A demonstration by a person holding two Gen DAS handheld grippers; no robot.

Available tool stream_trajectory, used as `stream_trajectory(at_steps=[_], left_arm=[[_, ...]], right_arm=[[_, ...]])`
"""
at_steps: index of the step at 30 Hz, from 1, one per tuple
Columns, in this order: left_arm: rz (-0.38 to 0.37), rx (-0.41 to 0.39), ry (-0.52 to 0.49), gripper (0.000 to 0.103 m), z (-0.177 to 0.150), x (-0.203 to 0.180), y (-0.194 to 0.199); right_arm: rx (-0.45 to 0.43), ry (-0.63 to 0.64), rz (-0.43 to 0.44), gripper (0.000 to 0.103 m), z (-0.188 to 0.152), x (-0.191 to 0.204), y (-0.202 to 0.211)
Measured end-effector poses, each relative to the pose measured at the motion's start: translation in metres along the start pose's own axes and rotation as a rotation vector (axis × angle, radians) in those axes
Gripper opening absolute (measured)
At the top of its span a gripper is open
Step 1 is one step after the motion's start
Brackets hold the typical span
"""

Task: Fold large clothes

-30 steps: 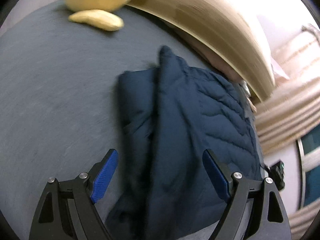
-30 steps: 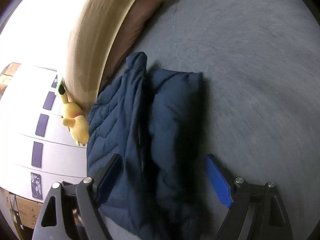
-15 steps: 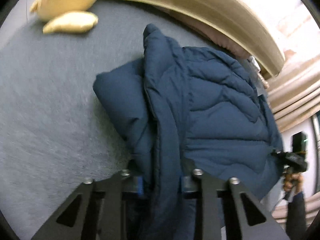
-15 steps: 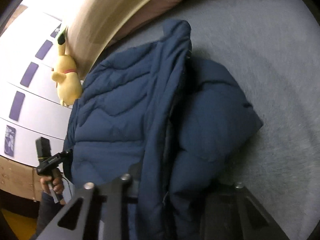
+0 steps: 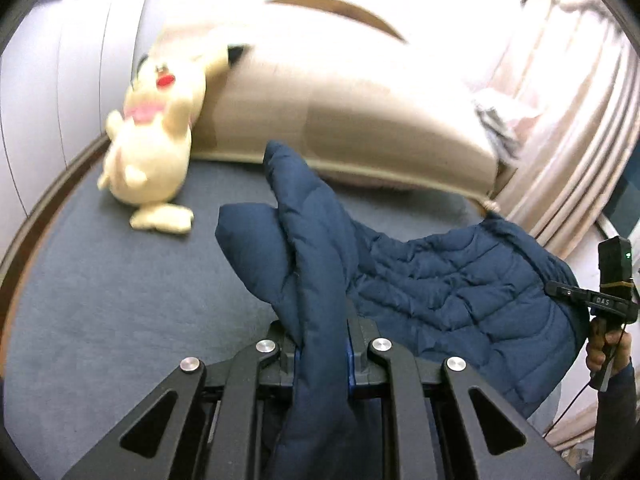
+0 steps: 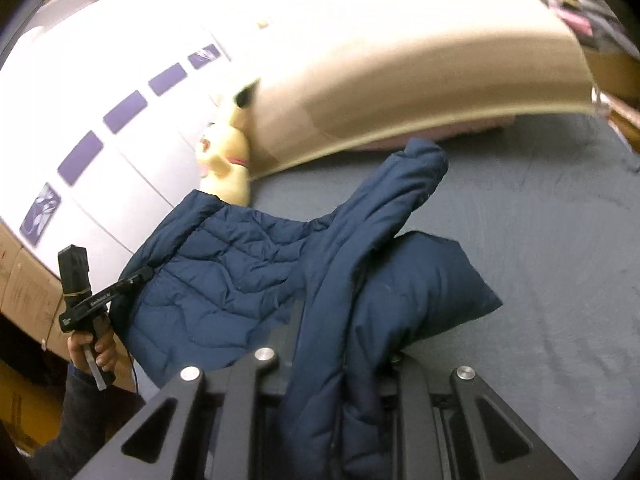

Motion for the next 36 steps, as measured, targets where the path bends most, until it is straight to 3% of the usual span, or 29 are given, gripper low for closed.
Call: stream_trajectory(at_steps=[3, 7, 13, 18, 19, 20, 21, 22, 23, 26, 30, 32, 33, 36], left_arm=[[-0.022, -0.06, -0.005, 0.016, -0.019, 0.001, 0.048], [-0.022, -0.097, -0.009, 0.016, -0.054, -0.001, 0.073], [-0.023, -0.052, 0.027, 0.016, -0.113, 0.016, 0.053], [0.013, 0.032, 0.09, 0.018, -0.183, 0.042, 0.005], [0.033, 0.056, 0.115, 0.022, -0.198, 0.05, -0.006], [0.06, 0.079, 0.14, 0.025, -0.213, 0.058, -0.014], [0.083, 0.096, 0.163, 0.036, -0.221, 0.063, -0.017], [0.101, 0.117, 0.188, 0.047, -0.231, 0.071, -0.02], [0.109, 0.122, 0.206, 0.05, -0.235, 0.076, -0.017], [0.164, 0.092, 0.218, 0.058, -0.229, 0.084, 0.007], [0.34, 0.007, 0.183, 0.058, -0.201, 0.074, 0.04], [0.35, -0.041, 0.141, 0.062, -0.183, 0.046, 0.047], [0.342, -0.043, 0.114, 0.069, -0.178, 0.031, 0.044], [0.305, -0.022, -0.012, 0.072, -0.167, -0.029, 0.016]], right_arm=[[-0.046, 0.02, 0.016, 0.02, -0.019, 0.014, 0.033], [-0.079, 0.03, 0.026, 0.02, -0.055, 0.025, 0.051], [-0.063, -0.017, 0.03, 0.02, -0.122, 0.007, 0.042], [-0.001, -0.147, 0.01, 0.022, -0.198, -0.045, -0.005], [0.019, -0.191, 0.0, 0.025, -0.212, -0.057, -0.016], [0.053, -0.242, -0.014, 0.035, -0.229, -0.07, -0.028], [0.08, -0.281, -0.037, 0.063, -0.242, -0.079, -0.035], [0.1, -0.337, -0.072, 0.076, -0.257, -0.09, -0.039], [0.101, -0.383, -0.083, 0.086, -0.267, -0.099, -0.037], [0.045, -0.439, -0.102, 0.086, -0.271, -0.112, -0.011], [-0.101, -0.353, -0.325, 0.086, -0.247, -0.095, 0.04], [-0.144, -0.278, -0.356, 0.086, -0.231, -0.065, 0.041], [-0.144, -0.237, -0.35, 0.087, -0.221, -0.047, 0.034], [-0.081, -0.108, -0.357, 0.087, -0.204, -0.003, -0.004]])
Point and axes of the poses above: each gripper's, at about its wrist camera, not at the fingertips, and y roughly against the way its jaws point, x to its left, z to its top, the point moved 3 cm from there along -y, roughly the way its jaws point, and after that the axes turned 3 degrees about z, right-handed, at the moved point
